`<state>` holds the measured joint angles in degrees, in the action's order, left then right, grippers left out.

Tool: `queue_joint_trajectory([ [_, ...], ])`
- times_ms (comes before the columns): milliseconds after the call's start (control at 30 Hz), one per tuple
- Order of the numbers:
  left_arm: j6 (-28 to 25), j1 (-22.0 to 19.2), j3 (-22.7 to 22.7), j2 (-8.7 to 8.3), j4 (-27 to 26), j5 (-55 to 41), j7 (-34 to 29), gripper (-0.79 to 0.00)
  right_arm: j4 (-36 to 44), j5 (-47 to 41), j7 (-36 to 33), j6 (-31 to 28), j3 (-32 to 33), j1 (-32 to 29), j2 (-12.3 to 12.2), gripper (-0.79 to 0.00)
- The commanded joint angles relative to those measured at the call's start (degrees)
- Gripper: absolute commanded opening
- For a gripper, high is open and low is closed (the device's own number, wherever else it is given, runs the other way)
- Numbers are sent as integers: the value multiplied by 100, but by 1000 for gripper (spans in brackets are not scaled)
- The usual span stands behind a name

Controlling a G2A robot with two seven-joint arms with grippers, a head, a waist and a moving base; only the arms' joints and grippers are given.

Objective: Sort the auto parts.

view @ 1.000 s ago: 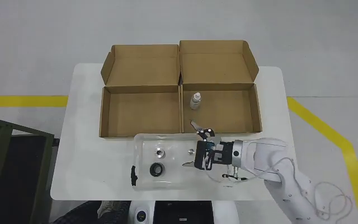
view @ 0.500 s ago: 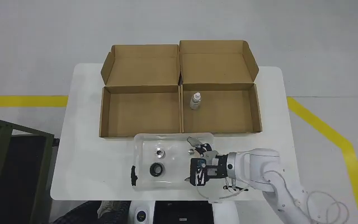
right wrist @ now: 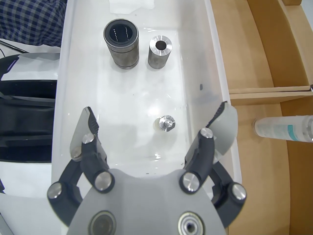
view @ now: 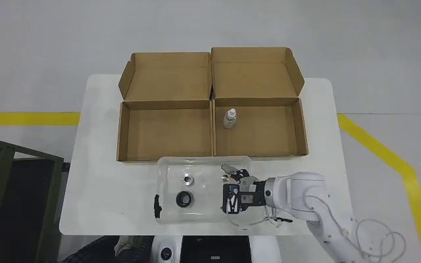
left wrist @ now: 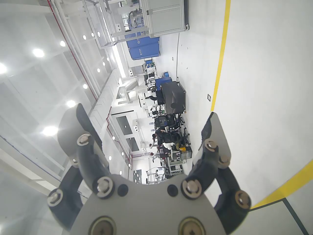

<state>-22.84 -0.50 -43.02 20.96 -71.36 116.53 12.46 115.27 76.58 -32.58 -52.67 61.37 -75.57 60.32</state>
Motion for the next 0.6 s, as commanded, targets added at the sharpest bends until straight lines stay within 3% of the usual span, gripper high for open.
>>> queue_joint_trajectory([
  [0, 0, 0, 0, 0, 0, 0, 0, 0, -40, -44, -57, 18, -31, 41, 0, -95],
  [200, 0, 0, 0, 0, 0, 0, 0, 0, -261, -94, -269, 88, -183, 239, 14, -102],
  [367, 0, 0, 0, 0, 0, 0, 0, 0, -400, -32, -447, 170, -342, 452, 36, -166],
  [567, 0, 0, 0, 0, 0, 0, 0, 0, -539, 71, -684, 241, -557, 686, 69, -182],
])
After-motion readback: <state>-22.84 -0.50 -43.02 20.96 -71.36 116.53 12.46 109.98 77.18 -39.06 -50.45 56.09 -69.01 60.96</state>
